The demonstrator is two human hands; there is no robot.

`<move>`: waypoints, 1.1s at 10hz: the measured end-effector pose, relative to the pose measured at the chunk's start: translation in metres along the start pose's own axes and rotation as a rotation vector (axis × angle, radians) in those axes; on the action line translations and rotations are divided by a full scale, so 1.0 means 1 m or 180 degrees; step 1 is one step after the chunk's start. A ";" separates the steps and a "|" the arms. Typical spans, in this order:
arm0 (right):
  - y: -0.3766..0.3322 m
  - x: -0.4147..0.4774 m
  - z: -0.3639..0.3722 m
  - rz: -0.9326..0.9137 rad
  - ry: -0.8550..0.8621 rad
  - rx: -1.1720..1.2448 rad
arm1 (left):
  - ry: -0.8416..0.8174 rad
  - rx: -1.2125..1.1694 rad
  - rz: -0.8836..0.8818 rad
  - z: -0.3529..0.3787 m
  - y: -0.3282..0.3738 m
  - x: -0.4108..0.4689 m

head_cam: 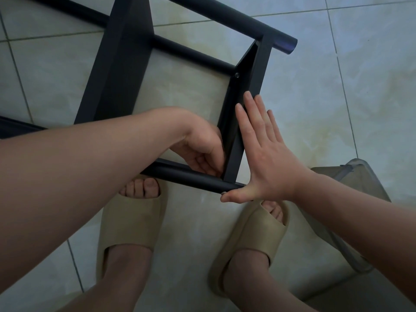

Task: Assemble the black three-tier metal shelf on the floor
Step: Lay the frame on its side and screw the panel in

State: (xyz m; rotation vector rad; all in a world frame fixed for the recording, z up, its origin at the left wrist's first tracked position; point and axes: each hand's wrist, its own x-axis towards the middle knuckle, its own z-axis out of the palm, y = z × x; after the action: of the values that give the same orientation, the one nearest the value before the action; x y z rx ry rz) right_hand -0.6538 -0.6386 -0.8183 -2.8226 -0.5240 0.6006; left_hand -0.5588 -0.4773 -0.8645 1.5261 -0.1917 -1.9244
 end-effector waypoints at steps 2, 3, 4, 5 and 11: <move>-0.001 0.000 0.000 0.0008 0.0005 0.0025 | 0.0049 -0.0121 0.0097 -0.001 -0.003 0.000; -0.001 0.001 0.001 0.0005 -0.0006 0.0031 | -0.0027 -0.0238 0.0027 -0.002 -0.003 -0.001; -0.001 0.000 0.001 0.0012 -0.0002 0.0026 | -0.0296 -0.0202 -0.0101 -0.005 -0.001 -0.005; -0.002 0.000 0.000 0.0015 0.0004 0.0028 | -0.0223 -0.0042 -0.0190 -0.007 0.000 -0.005; -0.002 0.001 0.001 0.0001 0.0005 0.0069 | -0.0157 0.0452 -0.0398 -0.010 0.013 -0.003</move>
State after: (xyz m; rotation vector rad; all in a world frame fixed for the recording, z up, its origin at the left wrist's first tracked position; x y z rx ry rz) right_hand -0.6541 -0.6363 -0.8194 -2.8027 -0.5135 0.6003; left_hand -0.5447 -0.4828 -0.8589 1.6171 -0.2651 -2.0866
